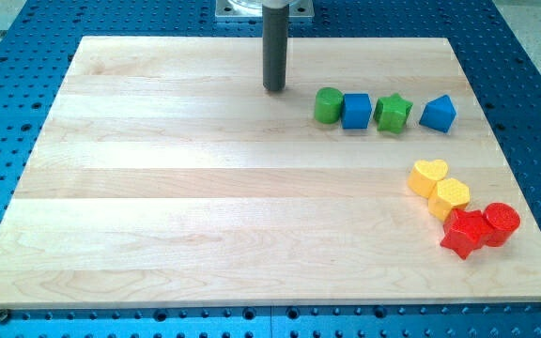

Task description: Place the green circle to the left of the blue cube

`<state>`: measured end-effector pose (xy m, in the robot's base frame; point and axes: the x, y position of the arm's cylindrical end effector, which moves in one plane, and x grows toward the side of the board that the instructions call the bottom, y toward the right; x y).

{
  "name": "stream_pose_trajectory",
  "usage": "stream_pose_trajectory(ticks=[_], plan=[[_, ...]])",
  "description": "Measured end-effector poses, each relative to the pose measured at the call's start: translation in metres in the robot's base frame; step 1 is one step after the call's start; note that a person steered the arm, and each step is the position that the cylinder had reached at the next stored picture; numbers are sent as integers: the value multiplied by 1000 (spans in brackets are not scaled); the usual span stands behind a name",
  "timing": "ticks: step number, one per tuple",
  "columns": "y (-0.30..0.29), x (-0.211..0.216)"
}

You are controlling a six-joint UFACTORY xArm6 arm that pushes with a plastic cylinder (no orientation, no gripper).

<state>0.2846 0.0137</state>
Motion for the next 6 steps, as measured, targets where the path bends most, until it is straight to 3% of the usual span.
stream_pose_trajectory(ticks=[1, 2, 6], plan=[[70, 2], [85, 44], [64, 50]])
